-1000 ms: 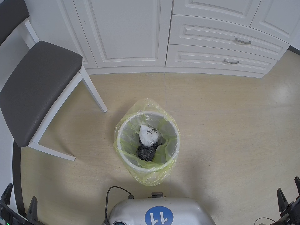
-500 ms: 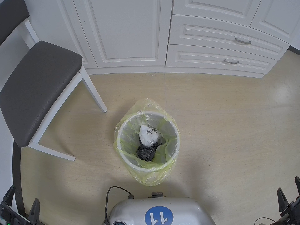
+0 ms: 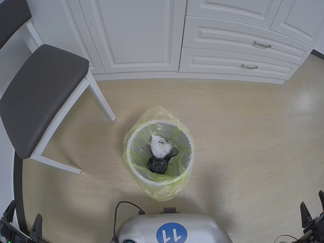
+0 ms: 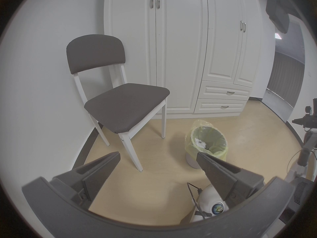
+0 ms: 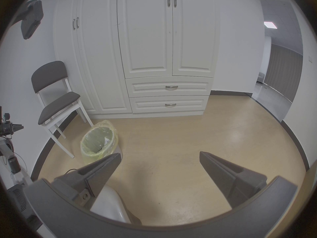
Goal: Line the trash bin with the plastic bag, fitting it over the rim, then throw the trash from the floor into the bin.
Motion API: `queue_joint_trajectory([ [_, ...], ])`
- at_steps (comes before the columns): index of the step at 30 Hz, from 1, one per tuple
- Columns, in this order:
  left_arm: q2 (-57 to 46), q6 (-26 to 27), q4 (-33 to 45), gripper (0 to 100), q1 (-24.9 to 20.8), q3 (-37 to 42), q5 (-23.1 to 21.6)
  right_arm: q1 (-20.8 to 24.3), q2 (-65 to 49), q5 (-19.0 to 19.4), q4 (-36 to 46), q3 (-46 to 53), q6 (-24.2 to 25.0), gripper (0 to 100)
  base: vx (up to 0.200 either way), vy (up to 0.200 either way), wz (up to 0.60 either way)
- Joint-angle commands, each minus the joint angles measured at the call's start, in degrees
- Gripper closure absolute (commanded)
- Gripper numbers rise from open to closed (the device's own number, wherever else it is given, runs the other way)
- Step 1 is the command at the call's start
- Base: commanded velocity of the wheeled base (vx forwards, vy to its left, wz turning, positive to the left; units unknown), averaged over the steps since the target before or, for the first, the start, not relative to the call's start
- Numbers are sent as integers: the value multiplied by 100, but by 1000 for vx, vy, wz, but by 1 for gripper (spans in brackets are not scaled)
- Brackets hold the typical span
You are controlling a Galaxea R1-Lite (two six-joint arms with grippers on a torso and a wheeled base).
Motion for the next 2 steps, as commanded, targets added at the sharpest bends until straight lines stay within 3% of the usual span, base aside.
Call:
queue_joint_trajectory([
  [1, -95, 4, 1, 0, -2, 101, -6, 1, -85, 3, 5, 92, -3, 0, 0, 0, 0],
  [2, -104, 4, 1, 0, -2, 101, 2, 1, -85, 3, 5, 92, -3, 0, 0, 0, 0],
])
